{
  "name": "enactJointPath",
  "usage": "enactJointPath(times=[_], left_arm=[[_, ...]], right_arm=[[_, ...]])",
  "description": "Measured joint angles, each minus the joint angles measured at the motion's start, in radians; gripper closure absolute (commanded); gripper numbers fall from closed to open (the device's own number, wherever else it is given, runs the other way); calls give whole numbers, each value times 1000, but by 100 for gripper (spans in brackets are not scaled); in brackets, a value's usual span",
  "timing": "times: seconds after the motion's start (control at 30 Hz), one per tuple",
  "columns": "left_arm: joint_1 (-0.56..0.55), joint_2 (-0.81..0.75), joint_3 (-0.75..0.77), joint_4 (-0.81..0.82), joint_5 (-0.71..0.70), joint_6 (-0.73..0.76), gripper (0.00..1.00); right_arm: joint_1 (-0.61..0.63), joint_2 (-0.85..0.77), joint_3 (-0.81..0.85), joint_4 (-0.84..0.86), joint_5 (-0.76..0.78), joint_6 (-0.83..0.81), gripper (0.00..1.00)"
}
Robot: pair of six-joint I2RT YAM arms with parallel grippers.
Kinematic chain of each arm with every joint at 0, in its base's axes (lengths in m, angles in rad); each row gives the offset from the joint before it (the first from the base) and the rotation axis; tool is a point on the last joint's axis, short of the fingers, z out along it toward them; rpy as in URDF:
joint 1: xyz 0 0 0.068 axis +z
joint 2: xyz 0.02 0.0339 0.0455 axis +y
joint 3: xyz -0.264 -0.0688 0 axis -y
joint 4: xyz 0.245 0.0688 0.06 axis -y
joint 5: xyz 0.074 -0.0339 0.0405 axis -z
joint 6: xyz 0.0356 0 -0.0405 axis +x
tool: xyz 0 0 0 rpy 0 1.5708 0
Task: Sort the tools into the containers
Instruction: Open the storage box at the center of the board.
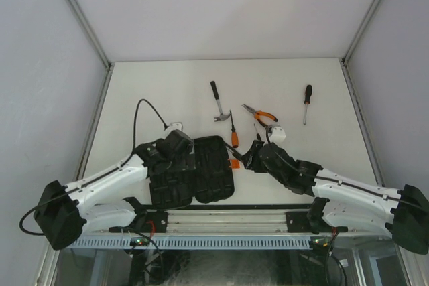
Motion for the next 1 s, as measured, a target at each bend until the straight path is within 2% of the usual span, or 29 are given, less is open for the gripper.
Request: enactJointPath(times=[0.3,0.43,0.73,1.0], left_arm=[[-122,152,2,7,-45,-81,24],[-131,204,14,8,-60,-82,30],[-132,274,56,12,-98,-51,51],[-113,290,64,28,-97,20,62]], right_arm=[[-11,-22,-20,-24,3,18,56],[-11,-22,-20,-24,2,18,57],[-11,-26,-27,-23,-1,23,57],[-11,-34,-37,-30,-1,29,57]])
